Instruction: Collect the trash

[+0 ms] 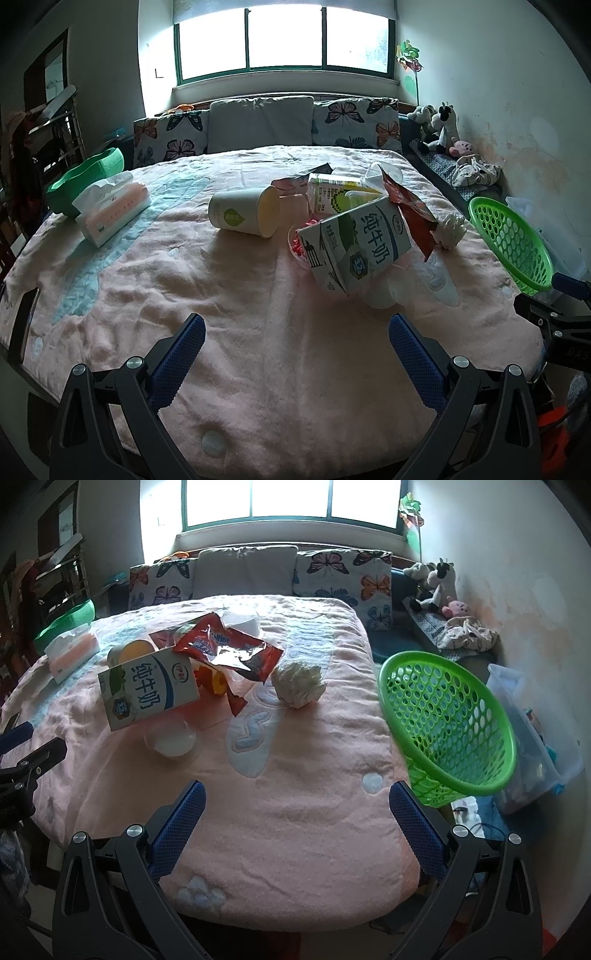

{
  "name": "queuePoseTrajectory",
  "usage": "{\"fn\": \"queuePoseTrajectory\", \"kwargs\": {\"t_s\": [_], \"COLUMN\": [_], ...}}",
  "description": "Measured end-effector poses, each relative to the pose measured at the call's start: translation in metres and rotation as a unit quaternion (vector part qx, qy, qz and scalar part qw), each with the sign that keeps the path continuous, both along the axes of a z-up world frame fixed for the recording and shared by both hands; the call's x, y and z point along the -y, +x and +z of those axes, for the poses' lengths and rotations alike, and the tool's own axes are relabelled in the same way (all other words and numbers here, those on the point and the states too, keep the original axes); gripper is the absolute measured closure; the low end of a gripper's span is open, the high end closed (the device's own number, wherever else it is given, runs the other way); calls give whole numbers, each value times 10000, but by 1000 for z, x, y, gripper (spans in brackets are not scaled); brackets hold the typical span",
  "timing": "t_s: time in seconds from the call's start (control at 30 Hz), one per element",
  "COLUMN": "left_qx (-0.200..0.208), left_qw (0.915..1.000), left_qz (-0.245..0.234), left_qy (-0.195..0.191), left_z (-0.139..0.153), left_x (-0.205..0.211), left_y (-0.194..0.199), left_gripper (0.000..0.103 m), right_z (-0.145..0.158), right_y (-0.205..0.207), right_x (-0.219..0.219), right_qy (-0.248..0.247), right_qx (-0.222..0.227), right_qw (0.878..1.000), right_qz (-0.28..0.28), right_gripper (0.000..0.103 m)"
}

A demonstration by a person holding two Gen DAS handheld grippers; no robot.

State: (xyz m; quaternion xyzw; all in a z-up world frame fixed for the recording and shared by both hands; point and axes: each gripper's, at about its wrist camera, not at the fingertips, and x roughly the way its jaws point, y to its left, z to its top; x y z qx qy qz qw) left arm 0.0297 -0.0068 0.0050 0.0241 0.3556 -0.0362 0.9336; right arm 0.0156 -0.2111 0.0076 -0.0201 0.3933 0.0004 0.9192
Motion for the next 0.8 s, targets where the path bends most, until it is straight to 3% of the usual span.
{"fn": "queuePoseTrajectory", "kwargs": {"t_s": [0.5, 0.67, 0.8], "left_qx": [81, 8, -57], "left_qw": [9996, 9991, 9984], "left_qz": [-249, -432, -551], "left_qy": [128, 52, -56], "left_z": [10, 8, 7], "left_x": [0, 1, -1], "left_y": [27, 36, 44], "left_gripper": [6, 6, 6], "right_z": [9, 12, 14], "right_y": [38, 63, 86], "right_x": [0, -5, -11], "right_qy": [13, 172, 14], "right_qx": [77, 45, 3], "right_qw": [9990, 9937, 9872], "right_qz": [443, 1102, 1596], "right_gripper": [5, 5, 5]}}
